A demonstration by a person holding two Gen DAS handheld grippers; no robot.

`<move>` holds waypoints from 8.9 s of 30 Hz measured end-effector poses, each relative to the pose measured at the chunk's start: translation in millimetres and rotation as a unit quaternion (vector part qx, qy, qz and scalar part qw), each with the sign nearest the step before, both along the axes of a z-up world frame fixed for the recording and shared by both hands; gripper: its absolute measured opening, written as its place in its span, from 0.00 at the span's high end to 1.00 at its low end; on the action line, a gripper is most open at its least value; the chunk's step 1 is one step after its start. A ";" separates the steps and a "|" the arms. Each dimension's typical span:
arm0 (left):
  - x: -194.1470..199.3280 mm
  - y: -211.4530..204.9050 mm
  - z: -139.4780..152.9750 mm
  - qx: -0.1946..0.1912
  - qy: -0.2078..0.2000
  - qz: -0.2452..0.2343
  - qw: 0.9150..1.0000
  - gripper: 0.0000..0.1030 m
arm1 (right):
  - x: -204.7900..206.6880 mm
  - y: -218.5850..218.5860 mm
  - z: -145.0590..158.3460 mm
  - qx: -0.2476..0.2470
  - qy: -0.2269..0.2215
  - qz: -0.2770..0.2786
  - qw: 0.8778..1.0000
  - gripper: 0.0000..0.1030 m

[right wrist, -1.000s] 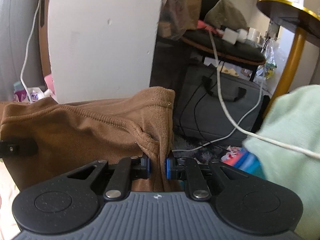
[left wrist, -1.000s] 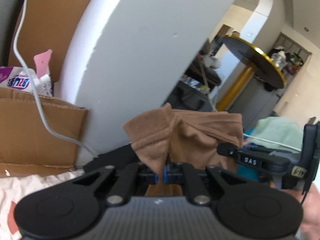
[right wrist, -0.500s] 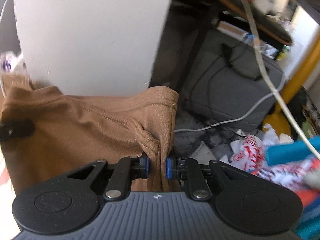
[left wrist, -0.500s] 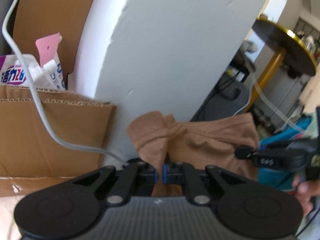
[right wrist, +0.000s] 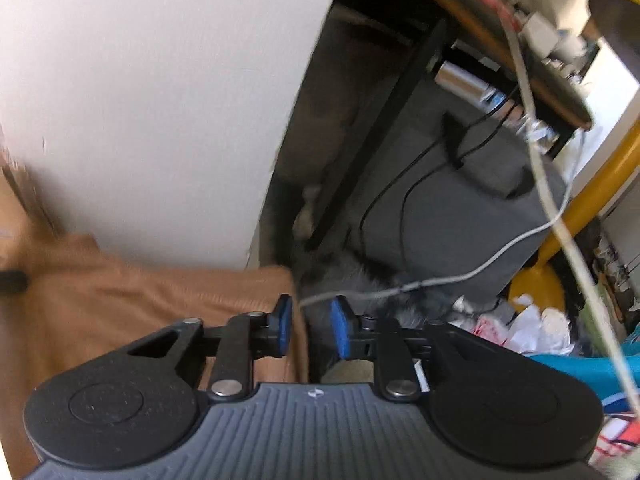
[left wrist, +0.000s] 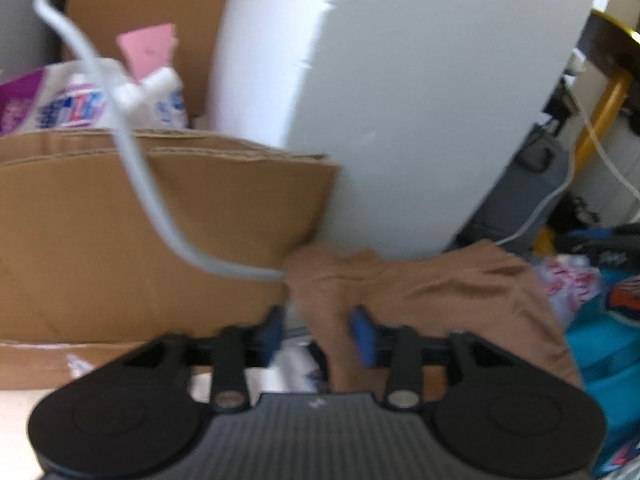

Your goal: Fold clothes

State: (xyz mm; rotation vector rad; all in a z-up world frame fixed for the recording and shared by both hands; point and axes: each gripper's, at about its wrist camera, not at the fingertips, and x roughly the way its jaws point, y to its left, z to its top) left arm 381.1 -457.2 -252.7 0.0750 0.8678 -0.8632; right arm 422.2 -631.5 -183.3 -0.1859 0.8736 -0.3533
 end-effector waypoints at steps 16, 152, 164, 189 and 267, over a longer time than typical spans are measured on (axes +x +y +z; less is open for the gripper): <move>-52.2 41.7 10.6 -0.047 0.003 -0.047 0.998 0.49 | -9.4 -16.0 -46.8 0.095 0.042 -0.024 0.994 0.71; -294.8 446.3 304.5 0.080 -0.023 0.263 0.961 0.00 | -372.4 300.8 228.6 0.229 -0.026 0.060 0.971 0.13; -336.3 488.6 316.3 0.083 -0.022 0.294 0.952 0.00 | -403.8 364.6 216.9 0.249 -0.001 0.129 0.960 0.13; -393.8 479.8 272.2 0.120 0.018 0.324 0.938 0.00 | -441.6 378.4 182.6 0.218 0.054 0.181 0.958 0.00; -416.2 481.3 232.6 0.184 0.059 0.399 0.896 0.00 | -449.5 408.7 180.1 0.195 0.109 0.278 0.934 0.00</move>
